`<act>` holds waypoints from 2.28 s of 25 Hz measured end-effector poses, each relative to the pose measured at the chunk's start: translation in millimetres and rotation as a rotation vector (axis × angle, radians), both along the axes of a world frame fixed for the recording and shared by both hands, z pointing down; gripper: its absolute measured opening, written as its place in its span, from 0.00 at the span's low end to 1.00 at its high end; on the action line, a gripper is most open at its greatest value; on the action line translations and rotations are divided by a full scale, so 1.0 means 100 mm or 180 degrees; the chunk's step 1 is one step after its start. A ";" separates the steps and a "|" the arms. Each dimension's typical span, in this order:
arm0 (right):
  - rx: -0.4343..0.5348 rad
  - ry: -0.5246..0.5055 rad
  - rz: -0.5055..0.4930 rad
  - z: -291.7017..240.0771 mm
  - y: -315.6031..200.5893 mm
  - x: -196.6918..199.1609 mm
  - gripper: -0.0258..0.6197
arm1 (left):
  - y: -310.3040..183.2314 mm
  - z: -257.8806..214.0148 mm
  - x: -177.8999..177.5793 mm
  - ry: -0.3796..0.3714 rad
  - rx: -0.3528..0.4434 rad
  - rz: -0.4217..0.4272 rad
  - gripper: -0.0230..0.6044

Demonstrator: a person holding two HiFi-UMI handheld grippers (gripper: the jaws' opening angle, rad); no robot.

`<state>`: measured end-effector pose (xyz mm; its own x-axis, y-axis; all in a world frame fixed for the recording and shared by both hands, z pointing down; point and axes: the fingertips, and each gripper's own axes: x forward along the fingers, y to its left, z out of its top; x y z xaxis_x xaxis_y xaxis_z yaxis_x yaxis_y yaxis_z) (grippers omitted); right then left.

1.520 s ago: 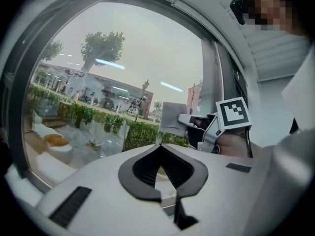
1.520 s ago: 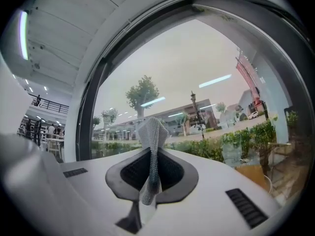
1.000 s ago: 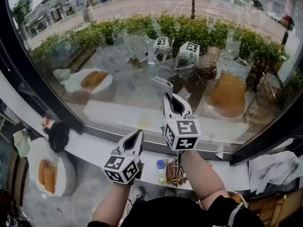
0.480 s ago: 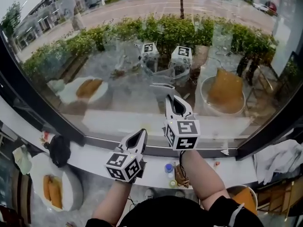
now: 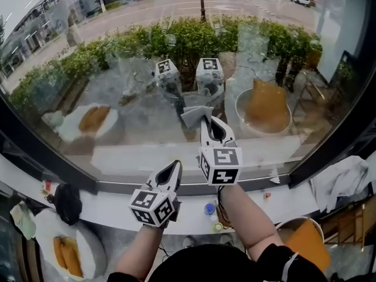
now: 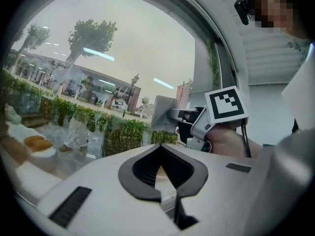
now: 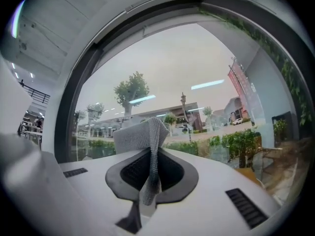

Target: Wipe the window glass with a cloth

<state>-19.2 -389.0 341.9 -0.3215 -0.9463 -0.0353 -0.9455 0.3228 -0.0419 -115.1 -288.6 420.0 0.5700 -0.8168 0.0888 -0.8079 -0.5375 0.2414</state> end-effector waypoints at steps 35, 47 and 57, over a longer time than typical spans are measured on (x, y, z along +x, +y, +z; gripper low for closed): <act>-0.0080 -0.0020 0.0842 0.18 0.03 2.40 0.10 | -0.11 0.04 1.87 -0.0024 0.0017 0.0655 0.05; -0.0092 -0.0026 0.1089 0.11 0.14 2.75 0.10 | -0.10 -0.05 2.04 -0.0015 0.0035 0.0832 0.05; -0.0122 -0.0045 0.1245 0.20 0.21 3.61 0.10 | -0.12 -0.01 2.82 -0.0067 0.0014 0.0999 0.05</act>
<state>342.3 -368.0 362.3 0.0639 -0.9980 0.0007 -0.9961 -0.0639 -0.0608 167.1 -300.1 419.5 0.7925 -0.6017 0.1001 -0.6071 -0.7625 0.2235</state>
